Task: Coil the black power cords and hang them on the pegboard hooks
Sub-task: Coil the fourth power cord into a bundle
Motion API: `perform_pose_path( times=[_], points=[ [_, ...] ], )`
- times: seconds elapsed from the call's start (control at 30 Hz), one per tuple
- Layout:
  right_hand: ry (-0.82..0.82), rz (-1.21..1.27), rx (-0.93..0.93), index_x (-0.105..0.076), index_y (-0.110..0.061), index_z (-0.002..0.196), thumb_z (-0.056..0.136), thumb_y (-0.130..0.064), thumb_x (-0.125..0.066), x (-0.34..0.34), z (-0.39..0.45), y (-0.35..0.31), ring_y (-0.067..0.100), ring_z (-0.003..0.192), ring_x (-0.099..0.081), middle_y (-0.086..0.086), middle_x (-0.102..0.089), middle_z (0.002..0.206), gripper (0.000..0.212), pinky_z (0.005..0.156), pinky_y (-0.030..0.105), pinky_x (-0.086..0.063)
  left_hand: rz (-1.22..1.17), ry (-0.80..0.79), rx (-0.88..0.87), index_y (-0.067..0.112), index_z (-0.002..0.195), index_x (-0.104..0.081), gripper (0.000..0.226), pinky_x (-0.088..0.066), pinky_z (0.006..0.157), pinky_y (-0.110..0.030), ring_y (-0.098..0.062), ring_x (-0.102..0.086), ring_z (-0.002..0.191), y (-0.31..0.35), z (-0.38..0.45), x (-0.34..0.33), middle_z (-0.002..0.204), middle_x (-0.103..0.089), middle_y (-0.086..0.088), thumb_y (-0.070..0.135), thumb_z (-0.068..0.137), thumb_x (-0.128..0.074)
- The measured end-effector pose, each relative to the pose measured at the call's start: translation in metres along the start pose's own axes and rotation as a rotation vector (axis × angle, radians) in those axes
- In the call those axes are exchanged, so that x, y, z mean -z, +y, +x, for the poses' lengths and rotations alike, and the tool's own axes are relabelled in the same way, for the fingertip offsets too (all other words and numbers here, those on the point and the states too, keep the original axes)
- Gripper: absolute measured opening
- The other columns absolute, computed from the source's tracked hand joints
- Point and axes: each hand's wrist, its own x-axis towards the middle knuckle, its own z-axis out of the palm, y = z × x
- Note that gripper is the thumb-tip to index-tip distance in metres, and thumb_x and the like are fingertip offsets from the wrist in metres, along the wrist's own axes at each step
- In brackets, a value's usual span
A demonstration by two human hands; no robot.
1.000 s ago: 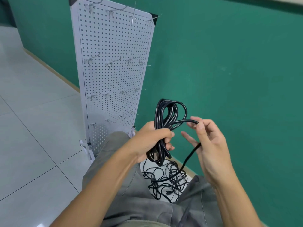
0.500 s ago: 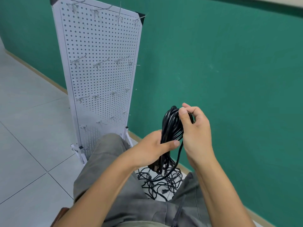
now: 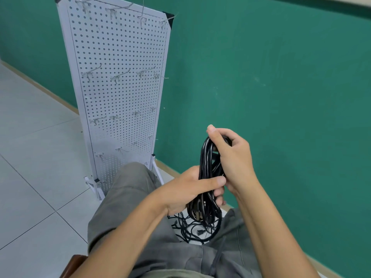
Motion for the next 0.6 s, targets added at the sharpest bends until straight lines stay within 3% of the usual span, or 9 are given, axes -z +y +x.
perform_pose_path(
  times=[0.13, 0.2, 0.3, 0.4, 0.5, 0.6],
  points=[
    [-0.165, 0.404, -0.21, -0.067, -0.006, 0.092, 0.085, -0.026, -0.076, 0.007, 0.002, 0.002, 0.025, 0.093, -0.075, 0.009, -0.07, 0.092, 0.023, 0.094, 0.043, -0.059, -0.198, -0.059, 0.064, 0.009, 0.095, -0.052, 0.015, -0.057, 0.082, -0.036, -0.015, -0.054, 0.061, -0.002, 0.0, -0.003, 0.066, -0.046, 0.004, 0.022, 0.102, -0.055],
    [-0.255, 0.501, -0.243, -0.066, -0.001, 0.096, 0.084, -0.025, -0.072, 0.009, 0.003, 0.002, 0.028, 0.102, -0.074, 0.012, -0.07, 0.098, 0.028, 0.092, 0.045, -0.06, -0.251, -0.1, 0.074, 0.012, 0.091, -0.05, 0.022, -0.058, 0.08, -0.035, -0.014, -0.056, 0.061, -0.005, -0.001, -0.002, 0.066, -0.046, 0.005, 0.029, 0.099, -0.062],
    [-0.284, 0.483, -0.226, -0.063, -0.006, 0.091, 0.091, -0.021, -0.067, 0.01, 0.006, 0.0, 0.02, 0.081, -0.068, 0.006, -0.064, 0.084, 0.016, 0.084, 0.042, -0.062, -0.271, -0.107, 0.055, 0.011, 0.09, -0.053, 0.032, -0.058, 0.078, -0.038, -0.017, -0.064, 0.066, -0.009, 0.001, -0.002, 0.066, -0.052, 0.004, 0.034, 0.09, -0.076],
    [-0.255, 0.419, -0.198, -0.059, -0.011, 0.091, 0.099, -0.017, -0.062, 0.009, 0.007, -0.003, 0.018, 0.072, -0.063, 0.004, -0.061, 0.079, 0.01, 0.077, 0.038, -0.062, -0.33, -0.011, 0.048, 0.004, 0.095, -0.056, 0.02, -0.061, 0.078, -0.038, -0.023, -0.075, 0.076, -0.009, 0.001, -0.009, 0.064, -0.06, -0.002, 0.019, 0.092, -0.069],
    [-0.19, 0.399, -0.178, -0.058, -0.012, 0.091, 0.102, -0.017, -0.06, 0.005, 0.007, -0.007, 0.019, 0.069, -0.06, 0.004, -0.059, 0.077, 0.012, 0.07, 0.035, -0.06, -0.299, 0.025, 0.02, 0.01, 0.089, -0.061, 0.009, -0.061, 0.076, -0.036, -0.016, -0.069, 0.062, -0.008, 0.001, -0.011, 0.058, -0.052, 0.003, 0.016, 0.092, -0.066],
    [-0.15, 0.439, -0.182, -0.055, -0.013, 0.093, 0.104, -0.019, -0.058, 0.001, 0.009, -0.008, 0.02, 0.068, -0.06, 0.003, -0.059, 0.075, 0.013, 0.069, 0.036, -0.059, -0.337, -0.03, -0.023, 0.01, 0.092, -0.059, 0.032, -0.059, 0.072, -0.032, -0.012, -0.058, 0.053, -0.008, 0.001, -0.004, 0.06, -0.047, 0.005, 0.033, 0.087, -0.08]
  ],
)
